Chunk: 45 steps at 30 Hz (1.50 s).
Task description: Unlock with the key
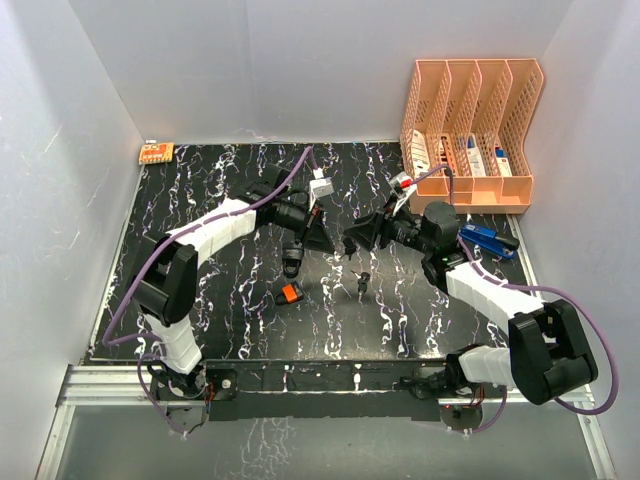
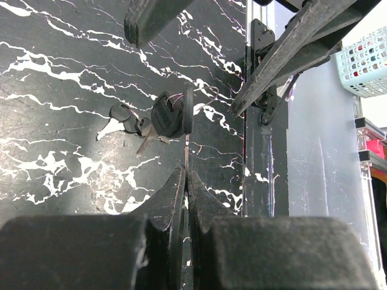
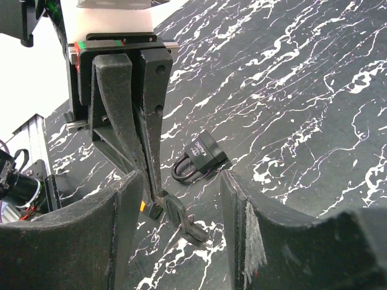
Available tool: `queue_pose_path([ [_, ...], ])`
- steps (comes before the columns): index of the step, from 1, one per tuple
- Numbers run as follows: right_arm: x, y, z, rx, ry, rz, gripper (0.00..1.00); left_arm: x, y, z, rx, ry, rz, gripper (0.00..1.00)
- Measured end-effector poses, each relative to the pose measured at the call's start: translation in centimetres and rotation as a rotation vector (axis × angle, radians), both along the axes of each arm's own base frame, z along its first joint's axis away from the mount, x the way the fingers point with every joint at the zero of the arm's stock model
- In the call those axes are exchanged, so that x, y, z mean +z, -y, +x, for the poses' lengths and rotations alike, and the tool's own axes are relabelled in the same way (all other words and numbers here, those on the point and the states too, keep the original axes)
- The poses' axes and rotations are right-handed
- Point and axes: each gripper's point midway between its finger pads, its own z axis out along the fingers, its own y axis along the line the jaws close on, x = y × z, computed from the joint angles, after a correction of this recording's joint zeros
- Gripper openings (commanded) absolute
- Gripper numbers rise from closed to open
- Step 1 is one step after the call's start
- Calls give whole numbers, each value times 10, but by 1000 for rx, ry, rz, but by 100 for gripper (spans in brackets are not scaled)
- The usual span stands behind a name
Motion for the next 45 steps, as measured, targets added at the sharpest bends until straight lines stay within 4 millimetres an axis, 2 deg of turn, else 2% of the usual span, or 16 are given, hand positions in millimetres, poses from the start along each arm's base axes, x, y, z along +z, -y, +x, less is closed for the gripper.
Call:
queue_pose_path([
  [20, -4, -5, -4, 47, -2, 7, 33, 18, 9, 5, -25, 46, -68, 0],
  [28, -3, -7, -6, 65, 3, 13, 20, 22, 10, 7, -31, 60, -89, 0],
  [34, -1, -9, -8, 84, 12, 18, 0, 22, 10, 6, -31, 63, -92, 0],
  [37, -3, -9, -8, 91, 7, 17, 0, 20, 10, 6, -26, 62, -92, 0],
  [39, -4, -9, -8, 93, 4, 17, 0, 19, 10, 7, -20, 59, -88, 27],
  [41, -4, -9, -8, 89, 4, 17, 0, 19, 11, 9, -8, 67, -86, 43],
  [45, -9, -6, -4, 52, -9, 14, 0, 14, 8, 17, 58, 92, -58, 57],
])
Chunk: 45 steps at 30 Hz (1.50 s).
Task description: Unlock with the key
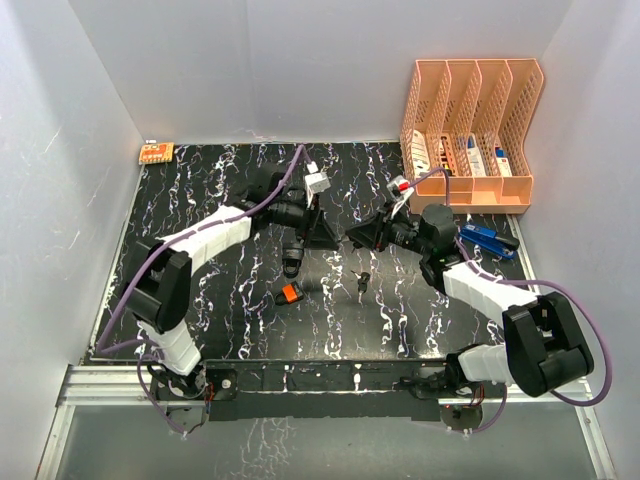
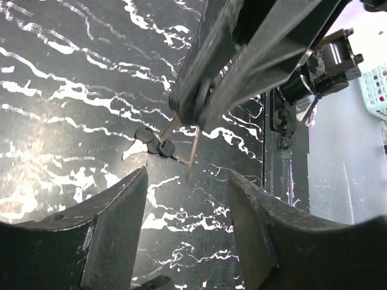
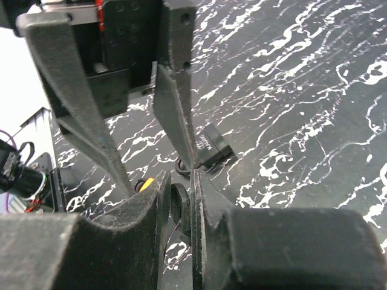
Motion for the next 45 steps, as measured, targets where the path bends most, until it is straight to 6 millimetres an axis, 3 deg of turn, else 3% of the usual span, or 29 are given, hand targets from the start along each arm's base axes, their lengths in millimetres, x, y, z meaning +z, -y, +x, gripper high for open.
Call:
queue_pose_path([
  [3, -5, 5, 5, -52, -22, -8, 0, -5, -11, 3, 82, 5, 13, 76],
  [5, -7, 9, 9, -92, -36, -16, 0, -7, -25, 10, 168, -1, 17, 97],
  [6, -9, 11, 11, -113, -43, -20, 0, -8, -33, 16, 220, 2, 18, 98],
  [11, -22, 22, 19, -201, -101, -52, 0, -24, -82, 51, 610, -9, 81, 99],
  [15, -33, 29, 23, -253, -153, -80, 0, -41, -104, 68, 852, -43, 165, 99],
  [21, -39, 35, 27, -306, -197, -103, 0, -74, -117, 61, 1076, -35, 369, 98],
  [27, -45, 39, 27, -329, -231, -118, 0, -107, -123, 50, 1177, 16, 569, 98],
  [34, -50, 38, 25, -337, -245, -137, 0, -135, -130, 44, 1207, 42, 686, 98],
  [45, -57, 37, 24, -343, -256, -168, 0, -138, -128, 52, 1229, 70, 676, 95],
])
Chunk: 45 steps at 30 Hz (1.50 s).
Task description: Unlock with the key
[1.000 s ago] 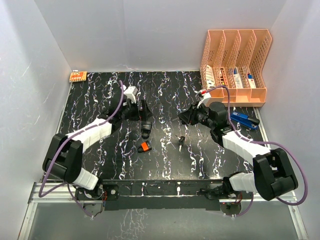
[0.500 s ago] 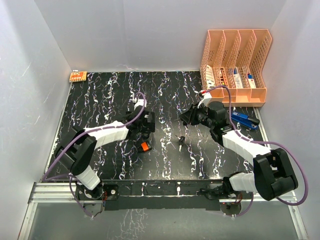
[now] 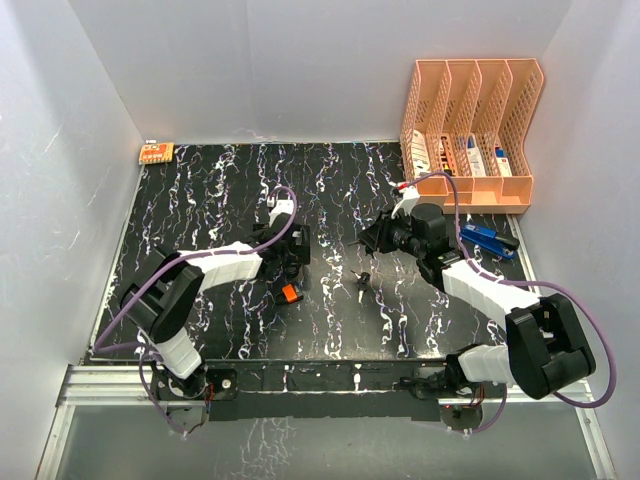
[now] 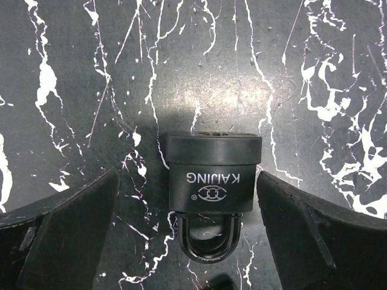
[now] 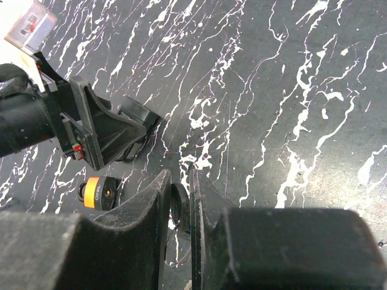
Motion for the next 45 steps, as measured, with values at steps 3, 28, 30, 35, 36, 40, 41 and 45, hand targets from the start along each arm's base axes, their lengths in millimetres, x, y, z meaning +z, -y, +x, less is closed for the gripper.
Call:
queue_pose_path([
  [3, 0, 0, 0, -2, 0, -2, 0, -7, 0, -1, -3, -12, 11, 94],
  [28, -4, -1, 4, -1, -11, -9, 0, -13, 18, 1, -75, -1, -8, 0],
  [30, -3, -1, 5, -2, -10, -10, 0, -14, 18, 1, -80, -2, -6, 0],
  [35, -4, -3, 4, 6, -19, -17, 0, -13, 20, 2, -118, 5, 8, 0],
  [36, -4, -4, 3, 7, -21, -20, 0, -12, 21, 2, -131, 8, 7, 0],
  [40, -7, -5, 1, 11, -27, -37, 0, -4, 26, -5, -228, 61, -27, 0],
  [41, -8, -5, 0, 11, -29, -42, 0, 1, 27, -7, -251, 82, -39, 0],
  [45, -6, -4, -1, 5, -27, -50, 0, 34, 38, -9, -366, 216, -105, 0],
])
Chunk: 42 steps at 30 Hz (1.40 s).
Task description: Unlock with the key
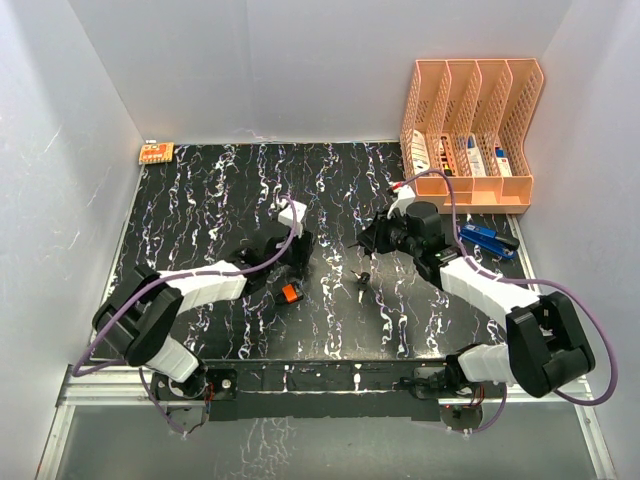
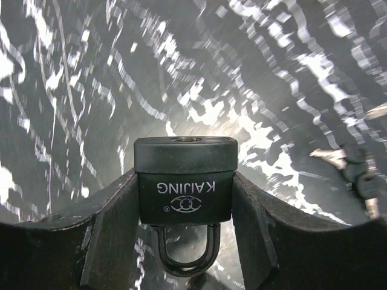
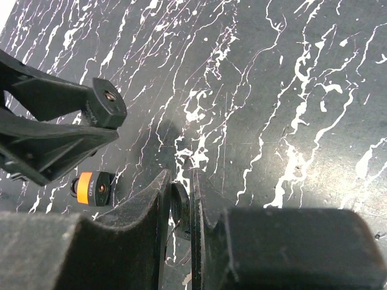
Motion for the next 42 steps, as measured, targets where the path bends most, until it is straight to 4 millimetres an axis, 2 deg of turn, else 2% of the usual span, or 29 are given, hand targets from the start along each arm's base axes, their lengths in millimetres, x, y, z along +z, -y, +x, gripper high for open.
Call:
queue_pose_path([
  [4, 6, 3, -1, -13, 12, 0, 0, 35, 22, 4, -138, 142, -73, 0],
  [6, 12, 3, -1, -17, 24, 6, 0, 42, 29, 0, -202, 200, -101, 0],
  [13, 35, 2, -5, -37, 61, 55, 0, 25, 28, -29, -368, 306, -104, 0],
  [21, 37, -12, -13, -37, 33, 93, 0, 54, 49, -41, -553, 478, -133, 0],
  [28, 41, -34, -26, 11, 38, 91, 0, 52, 64, -57, -720, 509, -129, 0],
  [34, 47, -31, -27, -4, 55, 83, 0, 53, 64, -64, -781, 606, -107, 0],
  [42, 57, -28, -29, -14, 89, 81, 0, 50, 65, -68, -826, 652, -88, 0],
])
